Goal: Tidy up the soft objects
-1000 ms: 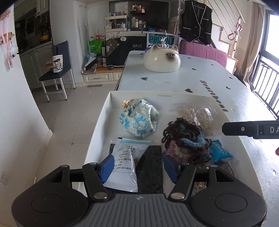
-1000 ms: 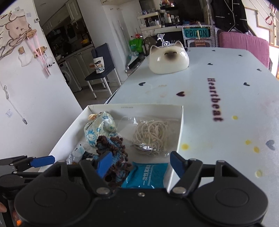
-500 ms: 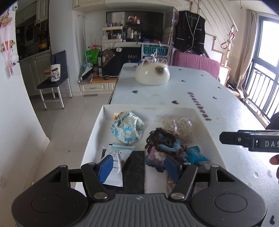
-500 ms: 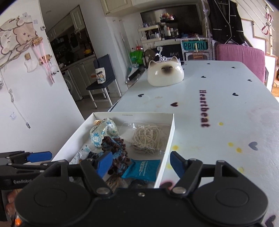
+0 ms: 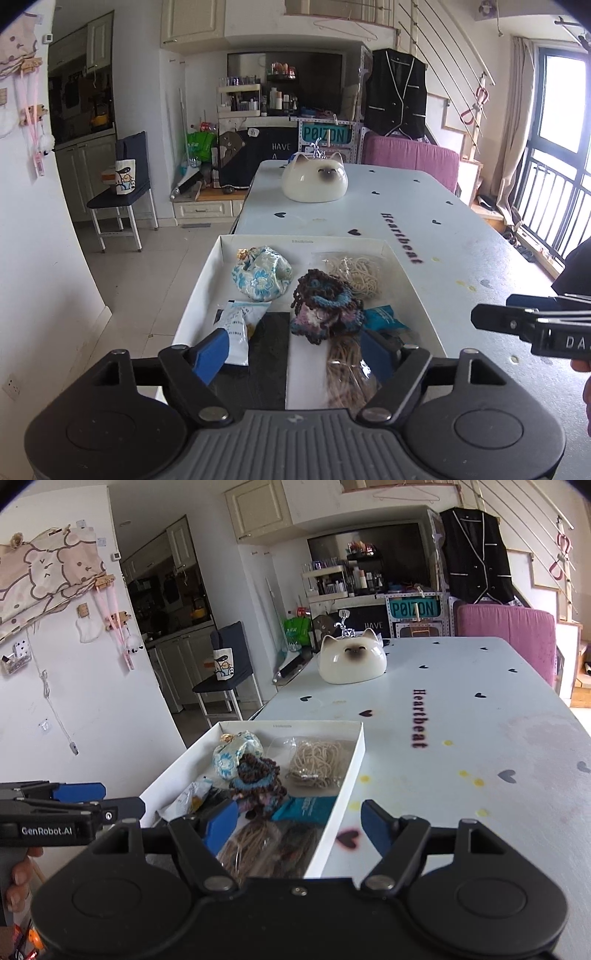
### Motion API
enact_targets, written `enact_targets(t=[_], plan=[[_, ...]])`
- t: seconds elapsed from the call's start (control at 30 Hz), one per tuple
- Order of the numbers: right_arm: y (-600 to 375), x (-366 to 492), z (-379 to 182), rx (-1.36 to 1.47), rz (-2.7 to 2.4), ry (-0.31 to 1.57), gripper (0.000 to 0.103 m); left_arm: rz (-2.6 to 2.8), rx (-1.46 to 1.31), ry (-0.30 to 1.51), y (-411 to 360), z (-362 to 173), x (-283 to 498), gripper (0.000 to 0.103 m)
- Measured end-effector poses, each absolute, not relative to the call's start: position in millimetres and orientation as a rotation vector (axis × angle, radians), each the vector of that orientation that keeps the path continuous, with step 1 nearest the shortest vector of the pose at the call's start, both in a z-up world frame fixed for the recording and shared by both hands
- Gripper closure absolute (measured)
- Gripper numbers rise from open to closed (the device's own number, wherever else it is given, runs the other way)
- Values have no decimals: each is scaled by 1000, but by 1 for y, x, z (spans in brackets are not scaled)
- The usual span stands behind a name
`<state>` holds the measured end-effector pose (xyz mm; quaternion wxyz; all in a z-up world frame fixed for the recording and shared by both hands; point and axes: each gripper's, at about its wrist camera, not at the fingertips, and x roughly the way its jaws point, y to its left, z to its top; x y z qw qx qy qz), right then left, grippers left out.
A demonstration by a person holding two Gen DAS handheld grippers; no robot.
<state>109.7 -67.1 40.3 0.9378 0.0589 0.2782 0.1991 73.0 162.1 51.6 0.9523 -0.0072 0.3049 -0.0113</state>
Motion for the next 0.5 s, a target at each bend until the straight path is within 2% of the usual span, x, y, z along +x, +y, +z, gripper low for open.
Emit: enact_targets(t=[0.5], plan=[[-80,55,13,51,318,511,17,5,-16,539,149,27,24,1]])
